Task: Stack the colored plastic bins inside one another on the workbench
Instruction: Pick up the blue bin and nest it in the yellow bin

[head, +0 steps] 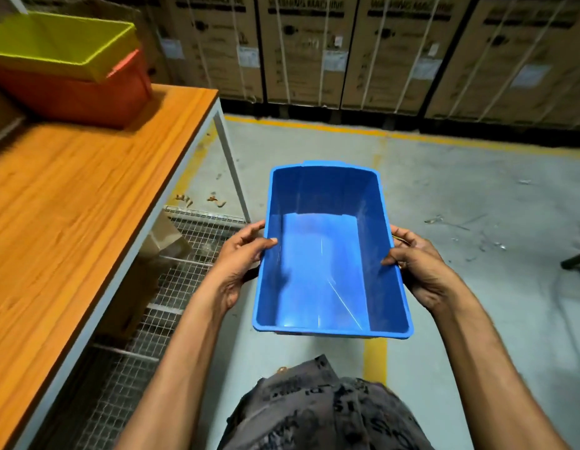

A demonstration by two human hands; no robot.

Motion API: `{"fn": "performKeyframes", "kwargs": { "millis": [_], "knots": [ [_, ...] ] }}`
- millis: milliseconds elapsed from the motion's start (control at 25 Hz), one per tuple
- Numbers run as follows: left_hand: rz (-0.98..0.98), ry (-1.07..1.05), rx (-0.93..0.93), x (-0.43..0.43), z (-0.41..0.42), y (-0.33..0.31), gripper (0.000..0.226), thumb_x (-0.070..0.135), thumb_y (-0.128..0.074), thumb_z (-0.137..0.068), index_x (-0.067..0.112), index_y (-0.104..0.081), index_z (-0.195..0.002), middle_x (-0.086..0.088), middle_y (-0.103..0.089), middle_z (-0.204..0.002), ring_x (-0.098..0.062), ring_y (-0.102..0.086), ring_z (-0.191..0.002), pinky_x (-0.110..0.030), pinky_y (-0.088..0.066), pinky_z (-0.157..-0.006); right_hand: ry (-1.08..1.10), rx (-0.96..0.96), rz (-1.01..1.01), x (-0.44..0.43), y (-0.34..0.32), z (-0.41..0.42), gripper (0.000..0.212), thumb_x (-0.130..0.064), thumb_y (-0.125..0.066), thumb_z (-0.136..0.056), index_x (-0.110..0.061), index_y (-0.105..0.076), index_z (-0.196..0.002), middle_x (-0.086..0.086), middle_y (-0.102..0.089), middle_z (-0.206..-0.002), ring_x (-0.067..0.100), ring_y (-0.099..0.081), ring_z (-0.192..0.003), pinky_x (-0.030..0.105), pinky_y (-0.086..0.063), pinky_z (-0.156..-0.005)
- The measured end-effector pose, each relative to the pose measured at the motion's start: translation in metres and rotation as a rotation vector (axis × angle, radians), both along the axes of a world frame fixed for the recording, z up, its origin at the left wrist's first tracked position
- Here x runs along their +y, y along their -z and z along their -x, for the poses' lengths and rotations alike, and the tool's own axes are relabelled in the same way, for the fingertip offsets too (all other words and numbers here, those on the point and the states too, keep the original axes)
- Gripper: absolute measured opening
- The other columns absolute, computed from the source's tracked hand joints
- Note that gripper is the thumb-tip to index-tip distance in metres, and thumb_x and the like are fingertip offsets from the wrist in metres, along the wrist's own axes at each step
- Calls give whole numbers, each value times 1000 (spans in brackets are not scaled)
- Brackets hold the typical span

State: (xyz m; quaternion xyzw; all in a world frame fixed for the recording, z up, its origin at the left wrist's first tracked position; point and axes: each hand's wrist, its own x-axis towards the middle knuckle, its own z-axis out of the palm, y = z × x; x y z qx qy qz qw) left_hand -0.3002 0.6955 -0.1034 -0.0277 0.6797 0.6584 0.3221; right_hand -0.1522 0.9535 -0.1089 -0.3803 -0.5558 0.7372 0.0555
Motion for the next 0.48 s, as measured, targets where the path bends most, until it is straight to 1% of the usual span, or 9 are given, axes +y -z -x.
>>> {"fn": "performKeyframes", "kwargs": {
  "millis": [80,120,200,280,360,400,480],
  "knots": [
    [43,77,12,12,35,-9,50,14,-75,-85,39,-69,-127,-4,-68,-105,-22,-60,-97,-46,-52,-102,27,13,21,15,-6,29,70,23,-46,-77,-8,-54,-138,8,-75,-115,27,-67,-99,36,-51,-74],
    [40,81,15,20,49,-13,50,15,-75,-83,42,-69,-125,-6,-66,-103,-23,-59,-97,-48,-51,-103,37,21,27,22,-6,43,69,23,-46,-77,-8,-55,-138,9,-74,-118,28,-66,-101,38,-51,-77],
    [23,39,24,36,78,-18,45,9,-73,-87,40,-71,-120,-10,-64,-100,-24,-57,-94,-44,-51,-96,19,43,47,38,-10,73,67,20,-50,-77,-8,-56,-137,13,-72,-128,30,-67,-104,46,-50,-89],
    [8,-8,42,52,109,-21,44,3,-70,-90,33,-70,-122,-14,-63,-101,-26,-59,-93,-41,-51,-90,-31,64,61,57,-14,111,66,14,-58,-73,-6,-57,-136,17,-70,-132,31,-68,-106,51,-47,-97],
    [-9,-52,46,65,138,-23,44,3,-69,-91,28,-68,-127,-20,-67,-105,-28,-66,-94,-41,-56,-88,-92,75,83,75,-20,150,66,12,-61,-71,-6,-60,-134,16,-73,-126,32,-68,-106,55,-47,-102],
    [-14,-77,51,71,152,-23,43,4,-70,-91,26,-68,-128,-22,-69,-108,-29,-69,-95,-41,-58,-86,-130,84,91,85,-22,170,62,13,-60,-75,-7,-61,-134,14,-75,-118,31,-68,-104,54,-49,-102],
    [-28,-159,63,88,182,-23,40,5,-70,-91,24,-68,-126,-21,-74,-114,-26,-72,-95,-36,-61,-79,-212,106,87,113,-27,216,55,15,-56,-83,-8,-61,-133,7,-78,-104,27,-71,-97,47,-54,-96]
  ]
}}
